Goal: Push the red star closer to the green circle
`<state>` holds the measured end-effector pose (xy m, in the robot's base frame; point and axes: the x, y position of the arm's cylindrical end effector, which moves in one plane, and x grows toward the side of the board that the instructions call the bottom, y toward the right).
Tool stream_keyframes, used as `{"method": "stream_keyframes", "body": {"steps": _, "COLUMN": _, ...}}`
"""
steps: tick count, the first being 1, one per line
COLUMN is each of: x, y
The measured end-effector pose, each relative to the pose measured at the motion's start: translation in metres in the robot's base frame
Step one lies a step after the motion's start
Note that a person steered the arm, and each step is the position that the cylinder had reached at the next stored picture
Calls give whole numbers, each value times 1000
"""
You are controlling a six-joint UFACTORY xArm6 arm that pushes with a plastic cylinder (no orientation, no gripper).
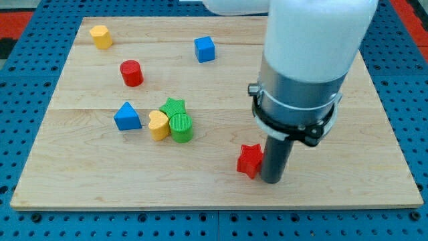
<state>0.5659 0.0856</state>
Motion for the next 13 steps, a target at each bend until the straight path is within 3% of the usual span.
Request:
{"method": "stream_keyframes", "body": {"steps": 2, "x": -6, "y": -62}}
{"method": "stream_keyframes", "body": {"steps": 4, "x": -18, "y": 2}}
{"method": "stream_keyframes", "body": {"steps": 5, "x": -36, "y": -8}}
{"method": "stream_keyframes", "body": {"steps": 10, "x": 1, "y": -150}}
{"method": "stream_keyframes", "body": {"steps": 12, "x": -17, "y": -68}}
{"method": "stream_keyframes", "body": {"steps": 13, "x": -26, "y": -80}}
